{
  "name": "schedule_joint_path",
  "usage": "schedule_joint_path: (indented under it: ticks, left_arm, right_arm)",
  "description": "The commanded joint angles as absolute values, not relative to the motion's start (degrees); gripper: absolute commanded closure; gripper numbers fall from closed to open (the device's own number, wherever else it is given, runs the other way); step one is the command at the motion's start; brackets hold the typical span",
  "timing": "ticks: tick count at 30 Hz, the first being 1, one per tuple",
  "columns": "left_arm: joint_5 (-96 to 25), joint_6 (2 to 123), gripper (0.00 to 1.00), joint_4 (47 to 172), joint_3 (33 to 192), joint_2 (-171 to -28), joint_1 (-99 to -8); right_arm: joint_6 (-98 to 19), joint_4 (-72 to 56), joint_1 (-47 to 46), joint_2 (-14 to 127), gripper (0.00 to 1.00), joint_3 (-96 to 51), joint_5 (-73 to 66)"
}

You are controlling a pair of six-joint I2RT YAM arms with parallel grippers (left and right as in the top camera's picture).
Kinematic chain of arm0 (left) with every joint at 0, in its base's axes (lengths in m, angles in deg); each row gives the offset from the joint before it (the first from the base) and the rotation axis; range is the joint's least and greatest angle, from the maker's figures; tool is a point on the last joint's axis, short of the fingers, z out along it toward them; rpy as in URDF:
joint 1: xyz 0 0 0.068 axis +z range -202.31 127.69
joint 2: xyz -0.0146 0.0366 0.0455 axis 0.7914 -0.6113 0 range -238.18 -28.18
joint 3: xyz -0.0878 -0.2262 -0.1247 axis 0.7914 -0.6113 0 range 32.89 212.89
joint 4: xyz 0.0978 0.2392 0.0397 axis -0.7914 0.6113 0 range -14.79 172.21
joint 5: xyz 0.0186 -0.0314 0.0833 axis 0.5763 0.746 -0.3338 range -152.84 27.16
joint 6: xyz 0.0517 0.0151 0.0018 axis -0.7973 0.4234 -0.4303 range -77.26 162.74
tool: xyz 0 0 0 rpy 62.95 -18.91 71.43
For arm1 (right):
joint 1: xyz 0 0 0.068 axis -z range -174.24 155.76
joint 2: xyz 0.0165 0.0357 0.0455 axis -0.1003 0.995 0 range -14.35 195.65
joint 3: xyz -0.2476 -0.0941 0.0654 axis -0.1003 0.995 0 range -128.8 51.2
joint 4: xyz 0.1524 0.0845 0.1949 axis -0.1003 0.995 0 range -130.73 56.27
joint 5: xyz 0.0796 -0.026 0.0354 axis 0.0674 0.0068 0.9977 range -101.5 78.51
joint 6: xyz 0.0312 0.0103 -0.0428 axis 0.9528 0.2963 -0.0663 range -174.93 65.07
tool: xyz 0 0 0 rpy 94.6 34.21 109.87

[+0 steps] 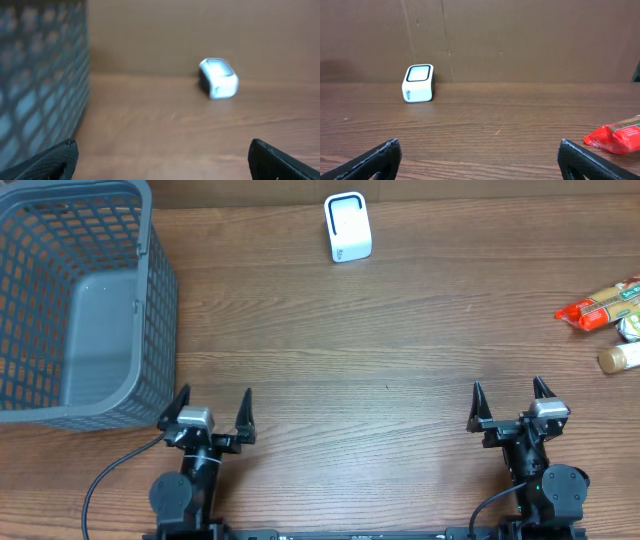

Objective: Scan the item barcode

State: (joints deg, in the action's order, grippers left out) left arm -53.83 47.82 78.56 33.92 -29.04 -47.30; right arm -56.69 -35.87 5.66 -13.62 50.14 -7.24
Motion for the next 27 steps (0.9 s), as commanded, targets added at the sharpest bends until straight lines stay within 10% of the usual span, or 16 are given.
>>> schedule_joint_path:
  ticks: [1,27]
  left_arm:
    - [-62.8,50.7,0.00,79.7,33.2,-28.4,-47.5]
    - [-68.7,44.2,0.01,79.4,33.1,-28.4,-47.5]
  right_arm:
    - [-57.8,-36.2,5.4,-14.2,0.00,50.7,-7.0]
    - [-57.8,-36.2,5.4,-14.2,0.00,50.7,-7.0]
